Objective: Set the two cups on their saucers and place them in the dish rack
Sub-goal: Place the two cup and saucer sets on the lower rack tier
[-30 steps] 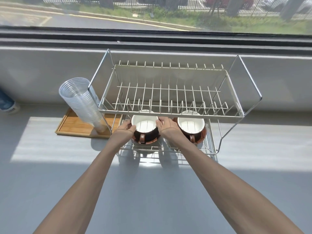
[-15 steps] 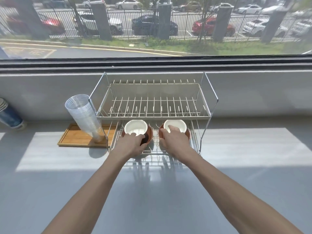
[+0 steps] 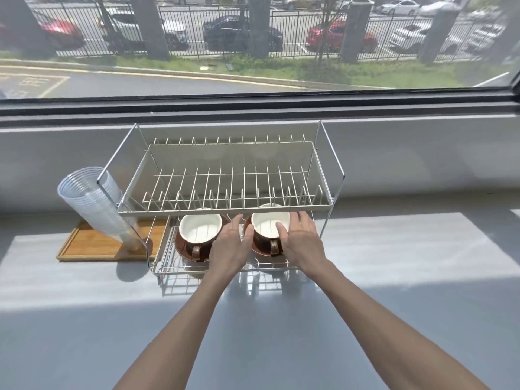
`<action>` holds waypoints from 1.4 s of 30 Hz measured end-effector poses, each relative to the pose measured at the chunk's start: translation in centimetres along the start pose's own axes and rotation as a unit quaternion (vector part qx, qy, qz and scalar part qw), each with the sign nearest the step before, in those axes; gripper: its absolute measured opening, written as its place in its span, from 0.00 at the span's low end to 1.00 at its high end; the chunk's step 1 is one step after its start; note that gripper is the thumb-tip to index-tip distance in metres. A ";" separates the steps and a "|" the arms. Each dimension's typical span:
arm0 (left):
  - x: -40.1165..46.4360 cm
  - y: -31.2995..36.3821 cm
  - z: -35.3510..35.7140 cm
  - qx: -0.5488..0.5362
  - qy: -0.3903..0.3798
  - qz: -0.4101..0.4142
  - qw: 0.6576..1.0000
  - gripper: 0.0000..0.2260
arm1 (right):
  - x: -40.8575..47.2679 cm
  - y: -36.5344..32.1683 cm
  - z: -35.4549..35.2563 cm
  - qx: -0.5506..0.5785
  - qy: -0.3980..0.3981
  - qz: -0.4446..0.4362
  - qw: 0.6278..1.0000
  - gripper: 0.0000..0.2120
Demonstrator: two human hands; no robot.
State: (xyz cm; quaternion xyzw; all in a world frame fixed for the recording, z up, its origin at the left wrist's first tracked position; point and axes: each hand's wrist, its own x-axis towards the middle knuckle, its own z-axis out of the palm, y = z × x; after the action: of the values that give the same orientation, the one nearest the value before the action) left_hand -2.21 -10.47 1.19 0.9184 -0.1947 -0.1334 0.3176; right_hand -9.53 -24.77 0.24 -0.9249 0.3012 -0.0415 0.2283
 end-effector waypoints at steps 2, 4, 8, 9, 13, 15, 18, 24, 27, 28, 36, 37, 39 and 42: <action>0.7 0.3 0.9 -0.040 -0.030 -0.056 0.997 0.22 | 0.9 0.6 1.1 0.043 -0.008 0.029 0.999 0.35; 1.2 0.4 1.7 -0.115 -0.061 -0.113 0.985 0.23 | 1.8 1.0 1.8 0.067 -0.040 0.057 0.995 0.32; 2.6 -1.2 3.9 -0.212 -0.063 -0.167 0.961 0.34 | 3.5 1.2 2.2 0.182 -0.054 0.143 0.971 0.26; 3.0 -1.8 4.5 -0.213 -0.066 -0.167 0.960 0.36 | 3.7 1.2 2.5 0.200 -0.050 0.146 0.968 0.25; 3.8 -2.4 5.2 -0.216 -0.077 -0.164 0.959 0.36 | 3.7 1.7 3.1 0.232 -0.042 0.156 0.959 0.22; 4.0 -2.4 5.0 -0.212 -0.082 -0.168 0.959 0.34 | 3.6 1.8 3.1 0.242 -0.037 0.160 0.956 0.22; 3.2 -1.1 4.0 -0.201 -0.087 -0.161 0.962 0.31 | 3.2 1.8 2.9 0.255 -0.035 0.159 0.953 0.22; 2.3 -0.4 2.1 -0.122 -0.138 -0.145 0.972 0.26 | 2.5 1.3 2.0 0.196 -0.031 0.133 0.971 0.24; 1.8 -0.9 0.0 -0.088 -0.195 -0.118 0.970 0.23 | 1.7 0.6 1.3 0.122 -0.040 0.103 0.986 0.27; 1.6 -1.2 -0.8 -0.078 -0.204 -0.111 0.969 0.23 | 1.3 0.1 1.0 0.106 -0.036 0.091 0.989 0.27; -0.2 -2.9 -8.3 0.131 -0.254 -0.008 0.958 0.21 | -1.3 -5.6 -0.8 -0.026 -0.044 -0.077 0.996 0.22; -0.5 -3.2 -9.4 0.167 -0.243 -0.001 0.955 0.20 | -1.5 -6.5 -0.7 -0.039 -0.052 -0.093 0.994 0.21; -0.3 -4.5 -10.9 0.231 -0.206 -0.005 0.951 0.22 | -1.8 -8.1 -0.2 -0.062 -0.062 -0.122 0.989 0.22; 0.0 -7.1 -11.7 0.267 -0.152 0.006 0.952 0.25 | -1.9 -10.3 1.3 -0.083 -0.059 -0.146 0.984 0.23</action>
State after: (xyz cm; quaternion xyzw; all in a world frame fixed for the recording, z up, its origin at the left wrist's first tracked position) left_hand 4.08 0.87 5.60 0.9371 -0.2749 -0.2131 0.0285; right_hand -5.25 -15.85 3.80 -0.9754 0.1518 0.0058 0.1595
